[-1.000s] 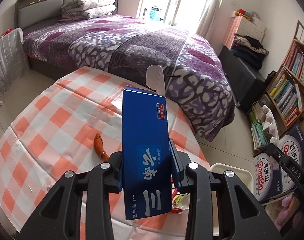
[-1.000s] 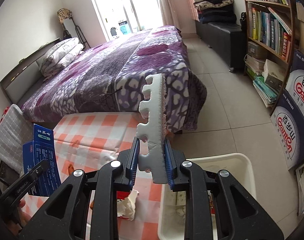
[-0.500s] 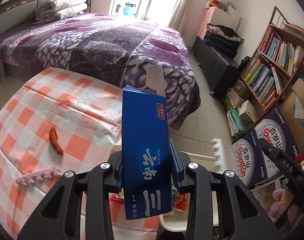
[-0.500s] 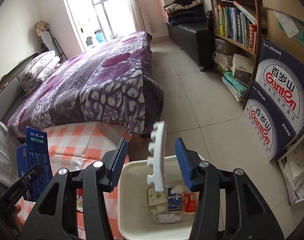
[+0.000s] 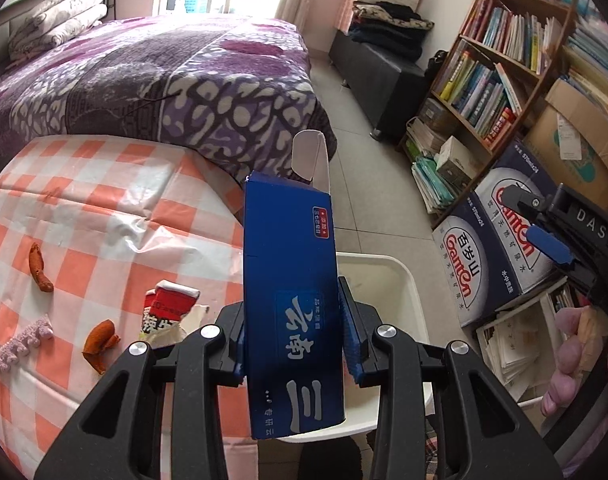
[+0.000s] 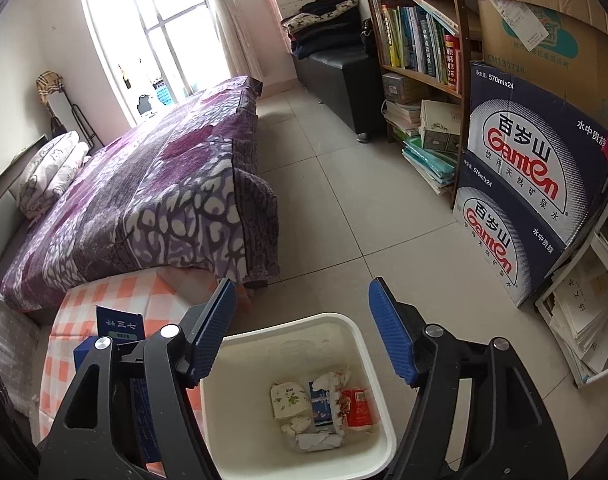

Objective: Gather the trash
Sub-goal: 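Open the right tool over the bin while the left tool releases the blue box, then grasp the white foam strip with pink fringe using the left tool, then grasp the orange curled piece with the right tool, then lift both held items and carry them to the white bin, then open the right tool over the bin while the left tool releases the foam strip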

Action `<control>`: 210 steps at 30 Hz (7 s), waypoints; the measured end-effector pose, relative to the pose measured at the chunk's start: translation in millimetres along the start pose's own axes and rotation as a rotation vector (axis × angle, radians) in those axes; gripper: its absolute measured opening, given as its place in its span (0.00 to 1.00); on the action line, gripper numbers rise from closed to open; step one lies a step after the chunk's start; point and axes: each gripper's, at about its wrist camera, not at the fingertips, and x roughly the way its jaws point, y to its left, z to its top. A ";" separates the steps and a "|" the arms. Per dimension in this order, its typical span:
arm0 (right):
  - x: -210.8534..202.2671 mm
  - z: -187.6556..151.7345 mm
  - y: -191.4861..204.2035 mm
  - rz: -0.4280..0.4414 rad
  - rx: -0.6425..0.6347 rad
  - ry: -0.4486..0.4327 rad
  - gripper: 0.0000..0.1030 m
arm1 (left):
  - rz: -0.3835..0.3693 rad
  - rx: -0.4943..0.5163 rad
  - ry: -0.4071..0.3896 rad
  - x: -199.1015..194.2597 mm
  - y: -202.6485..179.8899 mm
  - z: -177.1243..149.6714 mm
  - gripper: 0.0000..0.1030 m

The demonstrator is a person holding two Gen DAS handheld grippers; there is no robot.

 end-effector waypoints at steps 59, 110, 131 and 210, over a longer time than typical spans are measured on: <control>66.8 -114.6 255.5 0.185 -0.406 0.311 0.93 | 0.426 -0.094 0.343 8.1 283.8 -74.9 0.72; 104.7 -224.3 410.2 0.384 -0.698 0.350 0.16 | 0.527 -0.569 0.057 -99.2 411.4 -85.3 0.10; 37.3 -182.6 377.6 0.398 -0.641 0.114 0.16 | 0.606 -0.537 -0.121 -126.5 368.9 -55.2 0.10; 13.6 -13.1 -1.4 -0.012 0.032 0.013 0.52 | 0.160 0.051 -0.071 -14.5 13.6 -2.1 0.10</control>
